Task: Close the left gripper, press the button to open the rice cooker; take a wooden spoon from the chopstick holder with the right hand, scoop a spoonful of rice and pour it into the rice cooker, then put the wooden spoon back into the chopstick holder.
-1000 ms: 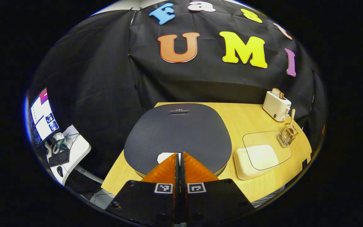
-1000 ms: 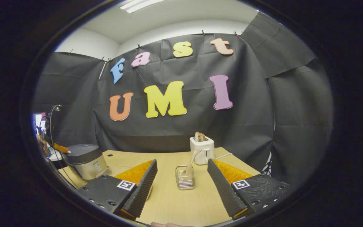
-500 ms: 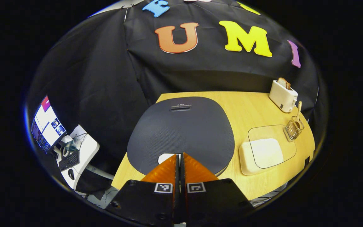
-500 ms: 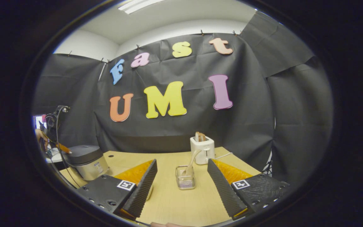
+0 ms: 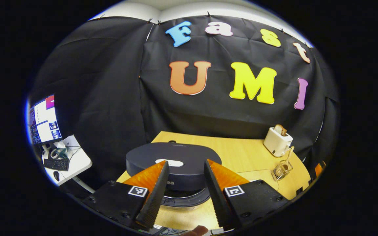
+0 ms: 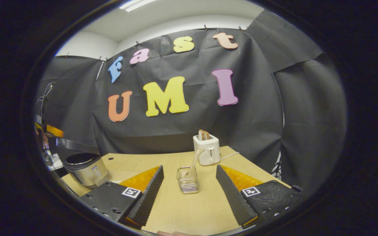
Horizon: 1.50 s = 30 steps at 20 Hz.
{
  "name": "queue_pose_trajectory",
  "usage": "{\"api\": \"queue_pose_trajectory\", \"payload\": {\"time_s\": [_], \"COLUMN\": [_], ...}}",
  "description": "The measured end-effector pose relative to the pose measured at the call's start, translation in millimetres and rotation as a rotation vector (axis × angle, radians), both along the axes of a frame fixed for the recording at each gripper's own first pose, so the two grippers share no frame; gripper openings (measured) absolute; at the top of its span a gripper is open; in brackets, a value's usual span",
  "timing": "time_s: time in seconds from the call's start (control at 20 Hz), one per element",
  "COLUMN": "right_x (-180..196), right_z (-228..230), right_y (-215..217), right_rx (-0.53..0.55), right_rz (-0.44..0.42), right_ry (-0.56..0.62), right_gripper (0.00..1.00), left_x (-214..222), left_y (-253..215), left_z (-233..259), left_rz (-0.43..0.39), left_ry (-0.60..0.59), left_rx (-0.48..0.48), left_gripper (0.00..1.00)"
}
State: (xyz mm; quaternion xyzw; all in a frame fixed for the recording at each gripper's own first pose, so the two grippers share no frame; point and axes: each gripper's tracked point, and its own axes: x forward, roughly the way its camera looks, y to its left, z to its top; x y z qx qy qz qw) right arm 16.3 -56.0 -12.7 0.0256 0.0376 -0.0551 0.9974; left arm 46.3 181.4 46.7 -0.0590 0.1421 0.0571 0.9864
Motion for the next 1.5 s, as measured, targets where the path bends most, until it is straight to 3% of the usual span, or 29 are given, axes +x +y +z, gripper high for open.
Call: {"api": "queue_pose_trajectory", "payload": {"time_s": [0.15, 0.2, 0.25, 0.5, 0.55, 0.7, 0.85, 0.9, 0.95, 1.0, 1.1, 1.2, 1.5], "right_x": [10.8, 15.2, 20.5, 54.9, 62.3, 90.9, 124.1, 135.0, 148.2, 160.2, 186.4, 210.1, 272.2], "right_z": [-5.4, -8.4, -9.6, -36.2, -39.7, -51.3, -58.5, -61.3, -62.8, -66.1, -75.4, -85.0, -105.5], "right_y": [-6.8, -9.5, -12.5, -24.2, -23.9, -22.7, -16.5, -19.2, -19.2, -17.2, -22.3, -33.2, -36.1], "right_rx": [0.001, 0.004, 0.01, 0.053, 0.062, 0.107, 0.11, 0.1, 0.096, 0.105, 0.137, 0.172, 0.164], "right_rz": [-0.018, -0.019, -0.023, -0.037, -0.028, -0.007, 0.031, 0.026, 0.036, 0.043, 0.036, 0.005, 0.012], "right_ry": [0.014, 0.018, 0.02, 0.102, 0.118, 0.173, 0.214, 0.225, 0.229, 0.24, 0.275, 0.309, 0.351], "right_gripper": [0.95, 0.92, 0.96, 0.92, 0.96, 0.96, 0.95, 0.9, 0.95, 0.9, 0.9, 0.95, 0.95], "left_x": [-11.9, -17.1, -21.6, -34.6, -36.1, -45.4, -48.3, -47.4, -47.1, -46.1, -45.9, -40.5, -23.1], "left_y": [-7.5, -5.6, -6.2, -35.5, -42.4, -48.6, -72.9, -80.6, -86.0, -88.8, -90.7, -101.9, -104.0], "left_z": [10.0, 13.9, 16.7, 9.2, 4.2, -6.9, -19.2, -20.2, -22.3, -23.9, -29.2, -30.8, -52.9], "left_rz": [-0.009, 0.002, 0.01, -0.039, -0.056, -0.041, -0.068, -0.08, -0.089, -0.09, -0.076, -0.098, -0.082], "left_ry": [-0.065, -0.095, -0.121, -0.174, -0.172, -0.19, -0.203, -0.21, -0.214, -0.22, -0.229, -0.24, -0.193], "left_rx": [0.006, 0.014, 0.015, 0.026, 0.049, 0.13, 0.101, 0.094, 0.091, 0.089, 0.068, 0.052, 0.161], "left_gripper": [0.96, 0.96, 0.96, 0.96, 0.96, 0.96, 0.96, 0.96, 0.97, 0.98, 0.98, 0.98, 0.98]}}
